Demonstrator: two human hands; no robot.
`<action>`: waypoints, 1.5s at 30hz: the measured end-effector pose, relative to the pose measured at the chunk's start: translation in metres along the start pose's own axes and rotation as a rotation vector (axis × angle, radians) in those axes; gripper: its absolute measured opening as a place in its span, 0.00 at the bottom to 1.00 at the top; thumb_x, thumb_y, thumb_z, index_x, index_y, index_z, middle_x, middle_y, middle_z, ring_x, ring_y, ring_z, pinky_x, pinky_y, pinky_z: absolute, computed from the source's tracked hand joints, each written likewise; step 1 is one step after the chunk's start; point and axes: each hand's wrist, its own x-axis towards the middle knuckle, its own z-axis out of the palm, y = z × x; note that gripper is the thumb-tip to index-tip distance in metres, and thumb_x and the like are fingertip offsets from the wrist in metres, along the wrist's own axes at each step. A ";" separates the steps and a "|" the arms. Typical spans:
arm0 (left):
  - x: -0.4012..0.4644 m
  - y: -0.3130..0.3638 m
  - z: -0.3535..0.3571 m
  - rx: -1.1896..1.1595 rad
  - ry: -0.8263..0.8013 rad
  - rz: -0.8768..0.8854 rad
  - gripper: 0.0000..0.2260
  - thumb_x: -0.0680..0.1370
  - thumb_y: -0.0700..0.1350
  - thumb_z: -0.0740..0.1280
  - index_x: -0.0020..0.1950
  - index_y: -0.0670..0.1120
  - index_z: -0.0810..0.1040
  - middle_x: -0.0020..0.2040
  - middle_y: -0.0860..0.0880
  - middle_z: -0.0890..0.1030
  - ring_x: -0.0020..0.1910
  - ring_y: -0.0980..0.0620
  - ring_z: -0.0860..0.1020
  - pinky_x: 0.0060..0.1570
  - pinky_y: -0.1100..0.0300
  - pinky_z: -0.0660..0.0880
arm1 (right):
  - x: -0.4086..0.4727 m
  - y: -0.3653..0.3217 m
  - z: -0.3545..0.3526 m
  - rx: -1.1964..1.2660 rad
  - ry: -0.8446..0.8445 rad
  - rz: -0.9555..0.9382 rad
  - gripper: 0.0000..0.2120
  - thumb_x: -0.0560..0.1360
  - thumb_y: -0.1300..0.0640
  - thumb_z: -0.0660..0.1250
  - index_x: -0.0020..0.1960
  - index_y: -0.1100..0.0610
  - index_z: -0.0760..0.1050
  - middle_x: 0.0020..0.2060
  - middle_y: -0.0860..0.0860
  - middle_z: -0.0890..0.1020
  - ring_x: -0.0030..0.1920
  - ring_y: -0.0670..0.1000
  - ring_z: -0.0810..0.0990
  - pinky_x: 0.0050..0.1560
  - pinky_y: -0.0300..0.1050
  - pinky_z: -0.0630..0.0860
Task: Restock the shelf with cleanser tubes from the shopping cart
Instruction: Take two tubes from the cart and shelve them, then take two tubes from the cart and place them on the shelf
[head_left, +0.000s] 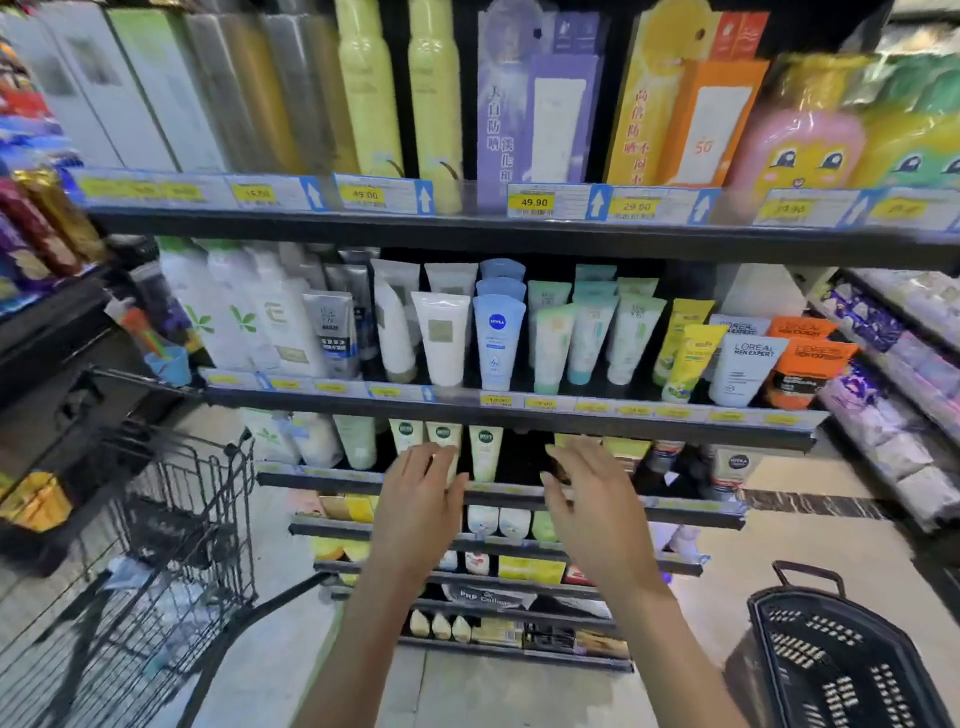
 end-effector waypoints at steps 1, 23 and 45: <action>-0.016 -0.002 -0.007 0.020 -0.007 -0.038 0.14 0.79 0.44 0.72 0.63 0.40 0.80 0.58 0.42 0.81 0.57 0.39 0.79 0.55 0.44 0.80 | -0.011 -0.009 0.001 0.022 -0.044 -0.016 0.19 0.83 0.51 0.66 0.72 0.53 0.77 0.72 0.50 0.77 0.76 0.52 0.68 0.79 0.48 0.60; -0.338 -0.067 -0.187 0.361 -0.030 -0.878 0.18 0.82 0.54 0.62 0.65 0.44 0.80 0.57 0.43 0.81 0.54 0.38 0.79 0.54 0.44 0.77 | -0.168 -0.205 0.120 0.164 -0.707 -0.557 0.21 0.84 0.47 0.62 0.74 0.52 0.73 0.77 0.47 0.70 0.78 0.54 0.65 0.77 0.51 0.62; -0.373 -0.236 -0.251 0.244 -0.089 -1.047 0.15 0.83 0.52 0.64 0.66 0.47 0.77 0.59 0.46 0.80 0.58 0.42 0.77 0.59 0.46 0.76 | -0.169 -0.351 0.246 0.217 -0.845 -0.463 0.22 0.83 0.42 0.58 0.74 0.49 0.73 0.75 0.41 0.71 0.76 0.46 0.67 0.72 0.53 0.72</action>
